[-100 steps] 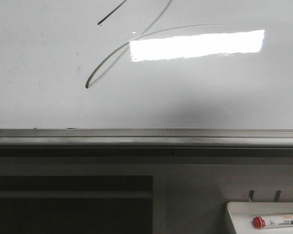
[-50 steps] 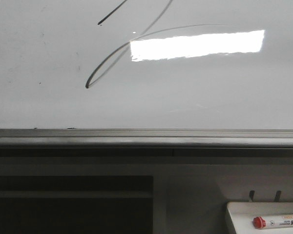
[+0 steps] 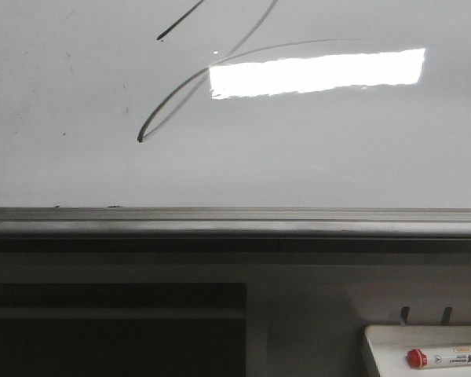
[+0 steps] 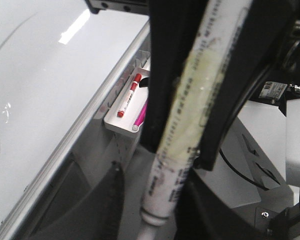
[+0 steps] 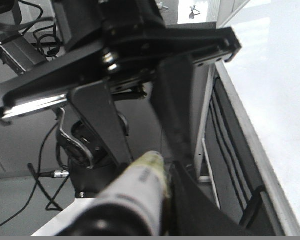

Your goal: Write number 2 on whiteboard

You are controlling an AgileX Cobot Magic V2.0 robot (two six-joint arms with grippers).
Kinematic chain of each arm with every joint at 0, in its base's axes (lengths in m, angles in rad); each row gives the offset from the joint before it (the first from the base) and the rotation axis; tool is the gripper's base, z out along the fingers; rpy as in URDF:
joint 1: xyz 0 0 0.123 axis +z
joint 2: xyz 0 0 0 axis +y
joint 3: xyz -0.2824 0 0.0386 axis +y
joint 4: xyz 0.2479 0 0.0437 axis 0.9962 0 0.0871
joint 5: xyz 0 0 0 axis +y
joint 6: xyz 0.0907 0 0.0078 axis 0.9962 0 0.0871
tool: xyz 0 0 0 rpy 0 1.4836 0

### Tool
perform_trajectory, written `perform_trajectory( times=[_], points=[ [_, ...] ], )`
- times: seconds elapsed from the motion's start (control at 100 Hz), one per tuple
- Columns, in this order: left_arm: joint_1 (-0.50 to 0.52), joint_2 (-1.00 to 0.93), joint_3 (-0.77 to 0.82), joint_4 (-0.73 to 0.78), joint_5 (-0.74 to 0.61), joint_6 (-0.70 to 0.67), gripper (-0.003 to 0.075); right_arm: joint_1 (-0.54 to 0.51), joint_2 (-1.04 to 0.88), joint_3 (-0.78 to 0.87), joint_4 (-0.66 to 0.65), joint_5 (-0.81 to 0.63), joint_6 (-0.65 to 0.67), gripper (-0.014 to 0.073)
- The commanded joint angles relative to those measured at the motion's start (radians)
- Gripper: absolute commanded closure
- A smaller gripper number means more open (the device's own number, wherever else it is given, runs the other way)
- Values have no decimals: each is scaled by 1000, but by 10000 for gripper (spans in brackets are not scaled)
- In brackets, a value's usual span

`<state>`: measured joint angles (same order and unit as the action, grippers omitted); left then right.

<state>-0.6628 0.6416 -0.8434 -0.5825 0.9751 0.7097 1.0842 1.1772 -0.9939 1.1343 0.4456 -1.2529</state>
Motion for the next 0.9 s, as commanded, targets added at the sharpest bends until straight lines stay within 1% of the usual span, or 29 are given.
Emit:
perform_trajectory(
  times=[0.0, 0.04, 0.14, 0.21, 0.23, 0.28, 0.31, 0.32, 0.34, 0.35, 0.36, 0.4, 0.45, 0.5, 0.59, 0.65, 0.74, 0.81, 0.86, 0.89],
  points=[
    [1, 22, -32, -26, -86, -2, 697, 1, -21, -38, 55, 15, -1, 672],
    [1, 22, -32, -26, -95, -2, 740, 1, -21, -38, 57, 15, -1, 672],
    [1, 22, -32, -26, -113, -2, 741, 1, -21, -38, 66, 11, -1, 670],
    [1, 22, -32, -26, -115, 3, 741, 1, -21, -38, 72, 4, -1, 613],
    [1, 22, -32, -26, -115, 3, 741, 1, -21, -38, 72, 1, -1, 579],
    [1, 22, -32, -26, -115, 5, 741, 1, -21, -38, 72, -4, -1, 462],
    [1, 22, -32, -26, -115, 5, 741, 1, -21, -38, 72, -12, -1, 355],
    [1, 22, -32, -26, -115, 5, 741, 1, -21, -38, 74, -19, -1, 332],
    [1, 22, -32, -26, -115, 5, 741, 1, -21, -38, 77, -31, -1, 240],
    [1, 22, -32, -26, -115, 5, 741, 1, -21, -38, 80, -35, -1, 240],
    [1, 22, -32, -26, -115, 5, 741, 1, -21, -38, 82, -40, -1, 196],
    [1, 22, -32, -26, -115, 5, 741, 1, -21, -38, 89, -71, -1, 79],
    [1, 22, -32, -26, -115, 5, 741, 1, -23, -38, 89, -109, -1, -18],
    [1, 22, -32, -26, -128, 5, 741, 1, -31, -38, 89, -163, -1, -71],
    [1, 16, -32, -31, -181, 5, 741, -1, -42, -38, 85, -243, -1, -65],
    [1, 8, -32, -31, -240, 5, 741, -12, -47, -36, 85, -287, -1, -65],
    [1, 0, -32, -31, -335, -11, 741, -57, -62, -29, 87, -300, -1, -65],
    [1, -1, -32, -29, -405, -35, 741, -102, -77, -11, 120, -303, -1, -61],
    [1, -1, -30, -20, -465, -68, 741, -138, -91, 14, 154, -301, -1, -37],
    [1, -1, -25, -16, -506, -93, 741, -161, -103, 28, 176, -301, -1, -6]
  ],
)
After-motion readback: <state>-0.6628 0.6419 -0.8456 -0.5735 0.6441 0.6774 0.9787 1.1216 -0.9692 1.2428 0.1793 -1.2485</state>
